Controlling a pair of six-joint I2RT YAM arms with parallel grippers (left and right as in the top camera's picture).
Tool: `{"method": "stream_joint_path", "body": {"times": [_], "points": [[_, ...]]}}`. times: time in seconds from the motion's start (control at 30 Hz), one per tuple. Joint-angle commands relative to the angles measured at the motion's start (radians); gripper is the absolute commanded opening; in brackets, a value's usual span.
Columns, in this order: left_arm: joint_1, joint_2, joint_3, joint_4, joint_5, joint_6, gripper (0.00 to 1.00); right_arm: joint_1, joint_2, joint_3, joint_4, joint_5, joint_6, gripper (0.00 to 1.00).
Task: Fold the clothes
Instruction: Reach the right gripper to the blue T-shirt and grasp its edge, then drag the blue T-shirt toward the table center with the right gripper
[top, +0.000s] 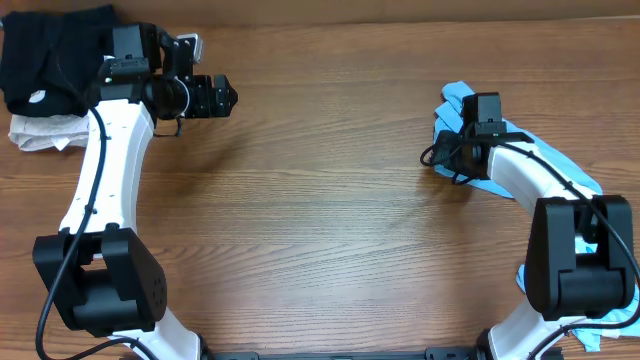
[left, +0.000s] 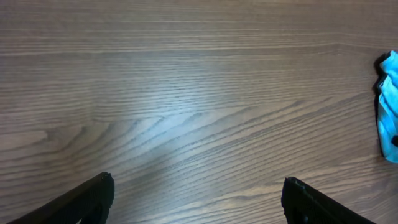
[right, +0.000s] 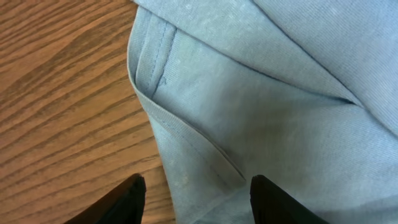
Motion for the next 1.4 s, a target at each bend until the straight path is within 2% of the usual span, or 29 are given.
{"method": "stream_joint_path", "body": {"times": [0.0, 0.33, 0.4, 0.43, 0.53, 0.73, 0.87, 1.0, 1.17, 1.33, 1.37], "points": [[-0.013, -0.025, 0.031, -0.005, 0.002, 0.016, 0.88, 0.005, 0.003, -0.027, 0.029, 0.006, 0.024, 0.57], [-0.013, -0.025, 0.03, -0.005, -0.087, 0.016, 0.91, 0.005, 0.003, -0.133, 0.158, -0.002, 0.059, 0.56], [-0.013, -0.025, 0.03, -0.005, -0.087, 0.016, 0.91, 0.005, 0.003, -0.147, 0.169, -0.013, 0.059, 0.52], [-0.013, -0.025, 0.03, -0.005, -0.098, 0.016, 0.91, 0.005, 0.003, -0.15, 0.167, -0.032, 0.059, 0.39], [-0.013, -0.025, 0.03, -0.005, -0.13, 0.015, 0.91, 0.005, 0.003, -0.144, 0.156, -0.084, 0.058, 0.19], [-0.013, -0.025, 0.03, 0.0, -0.147, 0.016, 0.9, 0.019, 0.003, -0.026, -0.053, -0.201, 0.049, 0.04], [-0.013, -0.025, 0.03, 0.013, -0.169, 0.016, 0.89, 0.081, 0.003, 0.132, -0.268, -0.227, -0.007, 0.04], [-0.013, -0.025, 0.03, 0.022, -0.224, 0.015, 0.88, 0.193, 0.003, 0.281, -0.41, -0.238, -0.023, 0.04], [-0.013, -0.025, 0.03, 0.02, -0.325, 0.015, 0.88, 0.399, 0.003, 0.376, -0.425, -0.241, -0.01, 0.04], [-0.009, -0.025, 0.03, 0.015, -0.446, 0.015, 0.88, 0.576, 0.003, 0.38, -0.393, -0.242, 0.059, 0.04], [-0.003, -0.025, 0.03, 0.013, -0.48, 0.015, 0.89, 0.635, 0.003, 0.383, -0.391, -0.263, 0.059, 0.09]]}}
